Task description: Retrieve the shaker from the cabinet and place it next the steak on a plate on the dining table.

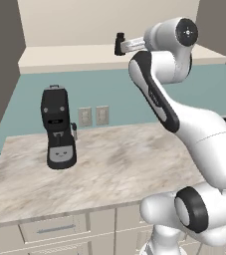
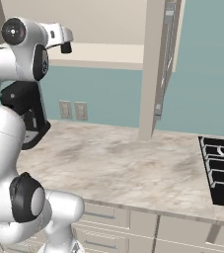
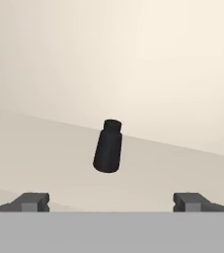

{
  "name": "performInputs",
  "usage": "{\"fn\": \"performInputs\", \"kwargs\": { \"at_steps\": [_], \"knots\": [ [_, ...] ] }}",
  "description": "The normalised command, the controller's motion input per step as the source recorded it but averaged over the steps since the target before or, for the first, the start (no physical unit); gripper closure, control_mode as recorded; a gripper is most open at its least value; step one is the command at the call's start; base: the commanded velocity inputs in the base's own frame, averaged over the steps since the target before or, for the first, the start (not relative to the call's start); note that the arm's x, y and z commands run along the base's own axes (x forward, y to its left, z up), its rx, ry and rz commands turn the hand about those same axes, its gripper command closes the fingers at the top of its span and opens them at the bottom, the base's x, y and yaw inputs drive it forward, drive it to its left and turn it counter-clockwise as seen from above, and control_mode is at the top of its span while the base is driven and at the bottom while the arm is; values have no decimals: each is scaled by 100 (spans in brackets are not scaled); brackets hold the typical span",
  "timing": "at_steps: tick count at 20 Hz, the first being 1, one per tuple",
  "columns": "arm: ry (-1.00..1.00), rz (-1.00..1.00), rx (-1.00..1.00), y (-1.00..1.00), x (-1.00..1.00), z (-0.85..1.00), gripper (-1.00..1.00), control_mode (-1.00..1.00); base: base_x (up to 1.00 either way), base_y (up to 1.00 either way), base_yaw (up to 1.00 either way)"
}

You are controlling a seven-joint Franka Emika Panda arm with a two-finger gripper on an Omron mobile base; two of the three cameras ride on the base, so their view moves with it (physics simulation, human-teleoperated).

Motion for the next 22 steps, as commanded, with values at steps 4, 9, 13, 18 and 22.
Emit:
{"fn": "performInputs", "kwargs": {
  "at_steps": [4, 9, 13, 18, 22],
  "knots": [
    [4, 0, 3, 3, 53, -2, -100, -100, 0, 0, 0],
    [3, 0, 1, 4, 51, -4, -100, -100, 0, 0, 0],
    [1, 0, 0, 8, 43, -6, -100, -100, 0, 0, 0],
    [0, 0, 0, 3, 27, 0, -100, -100, 0, 0, 0],
    [0, 0, 0, 0, 23, 0, -100, -100, 0, 0, 0]
  ]
}}
